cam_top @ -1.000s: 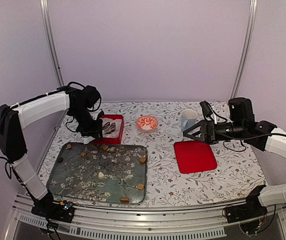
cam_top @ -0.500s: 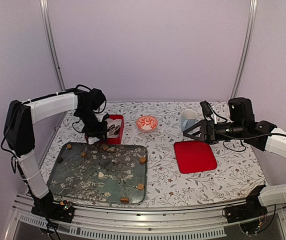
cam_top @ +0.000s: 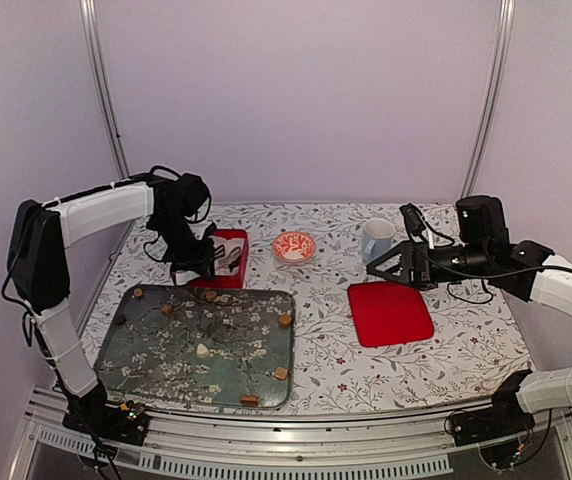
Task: Pack the chocolate
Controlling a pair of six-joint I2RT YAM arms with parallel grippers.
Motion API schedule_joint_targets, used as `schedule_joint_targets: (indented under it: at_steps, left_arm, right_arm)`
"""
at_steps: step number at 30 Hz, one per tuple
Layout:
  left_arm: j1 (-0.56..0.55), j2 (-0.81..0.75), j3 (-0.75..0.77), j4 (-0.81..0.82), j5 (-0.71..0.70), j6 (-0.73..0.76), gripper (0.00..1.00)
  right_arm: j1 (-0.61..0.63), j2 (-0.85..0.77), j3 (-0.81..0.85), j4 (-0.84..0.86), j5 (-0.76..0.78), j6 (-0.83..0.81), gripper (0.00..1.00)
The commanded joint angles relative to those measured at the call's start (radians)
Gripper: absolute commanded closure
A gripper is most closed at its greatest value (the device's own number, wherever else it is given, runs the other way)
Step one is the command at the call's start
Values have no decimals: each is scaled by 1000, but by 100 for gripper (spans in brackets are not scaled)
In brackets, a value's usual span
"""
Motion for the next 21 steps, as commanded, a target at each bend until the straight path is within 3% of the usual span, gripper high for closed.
schedule_joint_targets:
  at_steps: [1, 11, 21]
  left_arm:
    - [11, -82, 28, -5, -25, -12, 59]
    - [-30, -253, -36, 22, 65, 3, 59]
    - [-222, -437, -185, 66, 152, 42, 60]
  right_arm:
    - [-5, -13, 46, -21, -2, -18, 1]
    - [-5, -11, 105, -113, 12, -27, 1]
    - [-7, -48, 125, -200, -80, -48, 1]
